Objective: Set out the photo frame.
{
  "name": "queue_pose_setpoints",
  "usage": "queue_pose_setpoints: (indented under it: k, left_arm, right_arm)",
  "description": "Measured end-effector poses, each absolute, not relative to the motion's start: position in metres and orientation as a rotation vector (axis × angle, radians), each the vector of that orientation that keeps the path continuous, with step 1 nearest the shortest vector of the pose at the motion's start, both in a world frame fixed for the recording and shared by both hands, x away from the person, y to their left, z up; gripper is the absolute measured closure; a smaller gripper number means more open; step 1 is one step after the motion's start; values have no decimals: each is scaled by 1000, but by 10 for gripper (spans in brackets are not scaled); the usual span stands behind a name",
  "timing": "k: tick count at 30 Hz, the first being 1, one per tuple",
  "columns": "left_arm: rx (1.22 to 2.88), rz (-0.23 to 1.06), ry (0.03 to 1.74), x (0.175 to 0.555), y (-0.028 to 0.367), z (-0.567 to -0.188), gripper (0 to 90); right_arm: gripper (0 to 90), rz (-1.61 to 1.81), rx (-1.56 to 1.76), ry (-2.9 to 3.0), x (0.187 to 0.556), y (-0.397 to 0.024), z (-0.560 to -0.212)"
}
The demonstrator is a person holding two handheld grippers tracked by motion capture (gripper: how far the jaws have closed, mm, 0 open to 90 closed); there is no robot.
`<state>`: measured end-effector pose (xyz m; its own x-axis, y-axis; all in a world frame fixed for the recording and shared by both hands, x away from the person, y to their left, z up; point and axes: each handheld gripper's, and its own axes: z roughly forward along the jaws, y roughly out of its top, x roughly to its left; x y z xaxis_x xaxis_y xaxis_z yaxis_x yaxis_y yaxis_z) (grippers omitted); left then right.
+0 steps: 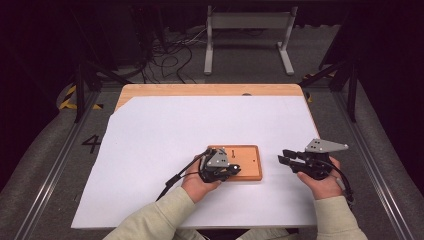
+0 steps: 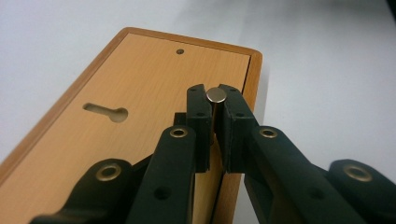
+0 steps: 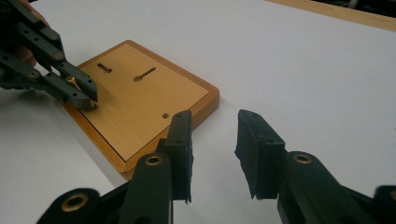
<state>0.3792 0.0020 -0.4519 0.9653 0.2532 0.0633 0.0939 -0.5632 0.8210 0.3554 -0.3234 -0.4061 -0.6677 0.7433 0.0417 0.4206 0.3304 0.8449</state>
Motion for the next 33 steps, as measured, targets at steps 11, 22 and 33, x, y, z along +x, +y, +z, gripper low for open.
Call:
queue_pose_setpoints:
  k: [11, 22, 33]
  left_arm:
    - [2178, 410, 83, 366, 1, -454, 837]
    - [2173, 574, -29, 350, 0, -456, 836]
    - [2186, 664, -95, 340, -1, -457, 838]
  right_arm:
    - [663, 1279, 975, 2258, 357, -319, -405]
    - [598, 1300, 976, 2279, 357, -313, -401]
    - [437, 1275, 996, 2301, 359, -302, -397]
